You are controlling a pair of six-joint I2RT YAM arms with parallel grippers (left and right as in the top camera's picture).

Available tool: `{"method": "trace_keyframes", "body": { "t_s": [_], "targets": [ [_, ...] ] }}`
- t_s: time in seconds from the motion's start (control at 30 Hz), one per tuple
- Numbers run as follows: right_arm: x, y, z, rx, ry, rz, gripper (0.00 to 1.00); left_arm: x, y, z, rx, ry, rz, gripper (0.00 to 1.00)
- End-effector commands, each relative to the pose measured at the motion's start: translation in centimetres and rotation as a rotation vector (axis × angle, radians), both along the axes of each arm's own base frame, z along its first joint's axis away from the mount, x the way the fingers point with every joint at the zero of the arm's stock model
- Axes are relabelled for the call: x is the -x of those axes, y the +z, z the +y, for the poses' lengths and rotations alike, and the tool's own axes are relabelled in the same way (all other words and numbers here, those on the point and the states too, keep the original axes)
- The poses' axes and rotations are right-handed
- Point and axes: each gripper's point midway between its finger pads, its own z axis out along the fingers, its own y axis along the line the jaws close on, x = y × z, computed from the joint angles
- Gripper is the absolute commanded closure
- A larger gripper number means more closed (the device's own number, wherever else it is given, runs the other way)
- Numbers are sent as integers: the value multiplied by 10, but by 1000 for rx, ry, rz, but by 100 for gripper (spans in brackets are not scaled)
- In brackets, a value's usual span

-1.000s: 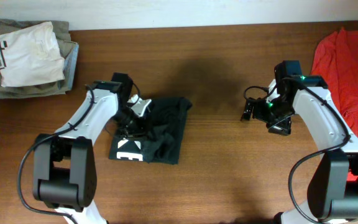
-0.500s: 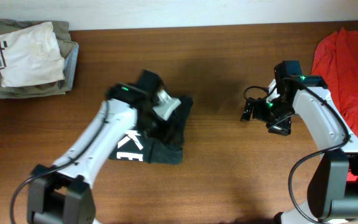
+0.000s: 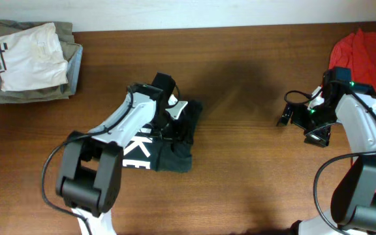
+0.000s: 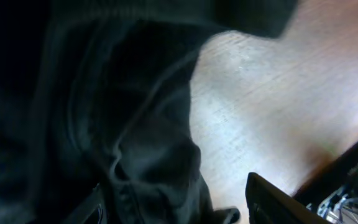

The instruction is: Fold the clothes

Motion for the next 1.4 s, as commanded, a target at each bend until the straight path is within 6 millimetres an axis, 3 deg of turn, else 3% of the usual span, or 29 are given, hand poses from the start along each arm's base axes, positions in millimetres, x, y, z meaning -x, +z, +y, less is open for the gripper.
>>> {"method": "trace_keyframes", "body": {
  "t_s": [0.0,0.1,0.2,0.3,0.33,0.43,0.47,0.57,0.7,0.77,0.9,1.0,1.2,1.23,1.27,1.3,1.37],
  "targets": [
    [-3,3,0,1,13,-13,1,-5,-10,-17,85,2,14,37],
    [-3,3,0,1,14,-13,1,-2,12,-42,196,-75,-24,43],
    [-2,3,0,1,13,-12,1,10,10,-55,177,-131,-32,42],
    [-1,3,0,0,13,-8,1,4,-3,-43,27,-65,-56,41],
    [-1,3,0,0,13,-8,1,1,3,-42,30,-60,-63,41],
    [-4,3,-1,3,13,-19,1,2,52,-58,118,-136,-161,41],
    [-5,3,-1,4,13,-24,1,6,54,-62,122,-151,-165,38],
    [-6,3,-1,5,13,-27,1,20,44,-74,106,-196,-153,37],
    [-4,3,-1,3,17,-20,1,-21,23,-16,-216,-68,-277,37],
    [-4,3,-1,3,17,-21,1,-20,22,-16,-214,-77,-276,37],
    [-2,3,0,-2,17,-13,1,1,-12,-51,-164,-165,-198,37],
    [-3,3,0,-2,17,-14,1,14,-10,-75,-104,-217,-193,38],
    [-3,3,0,-2,17,-14,1,25,-8,-79,-103,-239,-172,37],
    [-3,3,0,-2,17,-14,1,26,-1,-78,-101,-239,-177,37],
    [-3,3,0,-2,17,-15,1,27,19,-79,-75,-237,-203,37],
    [-5,3,0,0,17,-23,1,24,49,-82,-36,-235,-263,37],
    [-10,5,5,-33,18,-48,1,19,92,-74,-15,-220,-371,28]
  ]
}}
